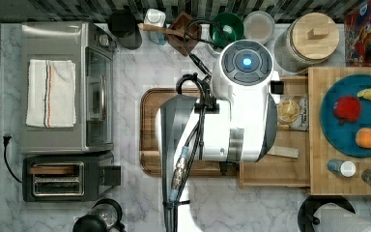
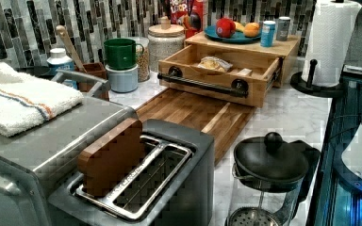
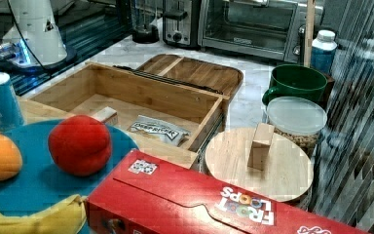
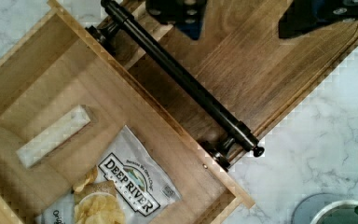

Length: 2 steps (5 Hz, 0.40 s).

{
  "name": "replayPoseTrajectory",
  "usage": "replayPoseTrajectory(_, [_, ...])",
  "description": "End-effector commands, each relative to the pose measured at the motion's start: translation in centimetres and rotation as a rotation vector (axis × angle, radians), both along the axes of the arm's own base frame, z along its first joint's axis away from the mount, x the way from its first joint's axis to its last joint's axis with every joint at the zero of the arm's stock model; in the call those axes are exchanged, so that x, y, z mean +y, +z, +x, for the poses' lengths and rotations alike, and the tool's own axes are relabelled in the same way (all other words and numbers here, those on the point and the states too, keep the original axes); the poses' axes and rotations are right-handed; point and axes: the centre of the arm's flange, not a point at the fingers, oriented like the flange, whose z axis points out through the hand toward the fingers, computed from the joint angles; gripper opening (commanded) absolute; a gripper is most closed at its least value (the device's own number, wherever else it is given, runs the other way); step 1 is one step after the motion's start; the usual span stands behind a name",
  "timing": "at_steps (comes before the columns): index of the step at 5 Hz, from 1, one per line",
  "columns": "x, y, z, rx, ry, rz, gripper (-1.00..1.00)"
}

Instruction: Close the drawer.

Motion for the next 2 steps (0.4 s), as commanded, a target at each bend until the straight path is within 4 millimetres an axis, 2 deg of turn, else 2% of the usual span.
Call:
replayPoseTrajectory(1, [-0.3,-0.1,0.0,0.001,0.008,0.001,-1.0])
replayPoseTrajectory(2, [-0.8,-1.3,-0.3,-0.024,0.078,-0.003,1.0])
